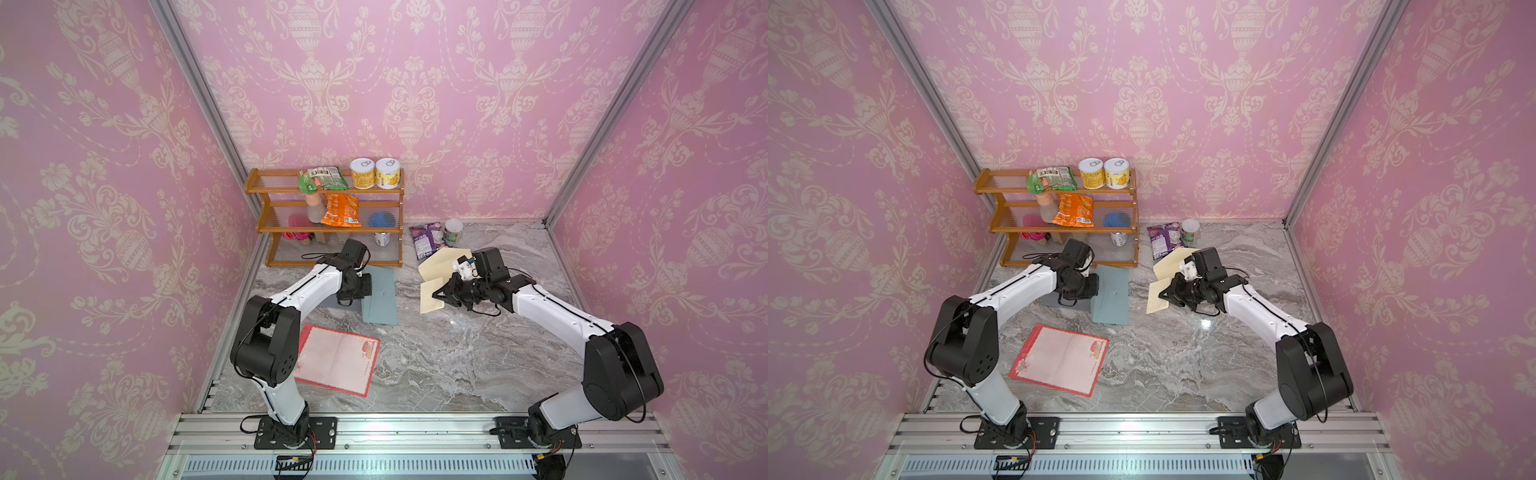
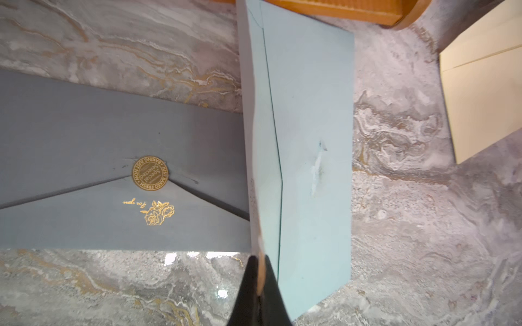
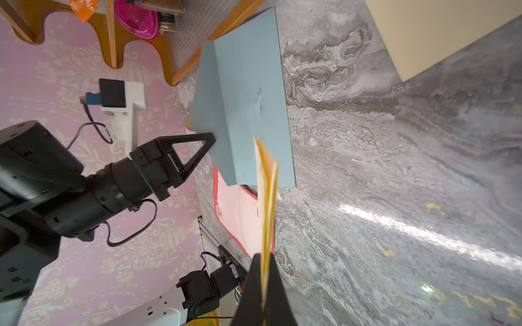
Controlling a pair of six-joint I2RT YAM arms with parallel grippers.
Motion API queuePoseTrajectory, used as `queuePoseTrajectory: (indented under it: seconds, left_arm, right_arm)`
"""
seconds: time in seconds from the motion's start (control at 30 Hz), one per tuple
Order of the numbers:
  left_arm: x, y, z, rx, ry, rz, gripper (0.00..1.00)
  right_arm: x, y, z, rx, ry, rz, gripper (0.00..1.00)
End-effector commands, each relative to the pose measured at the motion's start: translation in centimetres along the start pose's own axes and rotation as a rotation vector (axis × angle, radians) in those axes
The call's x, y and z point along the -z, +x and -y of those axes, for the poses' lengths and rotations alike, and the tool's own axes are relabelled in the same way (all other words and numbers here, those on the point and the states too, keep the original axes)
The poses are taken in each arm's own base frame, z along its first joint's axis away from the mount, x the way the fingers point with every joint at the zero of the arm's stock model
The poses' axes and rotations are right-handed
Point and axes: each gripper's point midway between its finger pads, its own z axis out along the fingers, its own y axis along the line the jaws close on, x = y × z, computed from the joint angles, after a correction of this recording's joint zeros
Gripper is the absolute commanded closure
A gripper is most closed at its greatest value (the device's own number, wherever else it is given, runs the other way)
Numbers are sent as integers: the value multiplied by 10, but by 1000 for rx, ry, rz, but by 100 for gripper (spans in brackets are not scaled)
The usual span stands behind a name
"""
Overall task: Fold the letter paper in half and place it into the envelope
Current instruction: Pick up the envelope from the center of the board, then place the letter paper in the envelope.
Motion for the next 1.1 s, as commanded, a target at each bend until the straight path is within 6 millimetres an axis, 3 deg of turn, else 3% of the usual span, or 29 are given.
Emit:
queuePoseTrajectory:
  seconds: [0.0,0.23,0.53,0.8,1.07]
  left_arm:
    - [20,0,15,48,68,9,100]
    - [32,-2,50,59,151,44,100]
    - [39,0,82,98,235,52,100]
    - [41,-1,103,113,298,44,100]
    - [38,2,116,95,318,26,100]
  right_arm:
    - [5,-2,19,25,194,12,100]
    - [-13,-12,-5,41,261,20,100]
    - [-39,-22,-28,79,275,28,100]
    - [-69,-22,-43,83,230,-2,100]
    - [-86,-24,-58,110,196,-16,100]
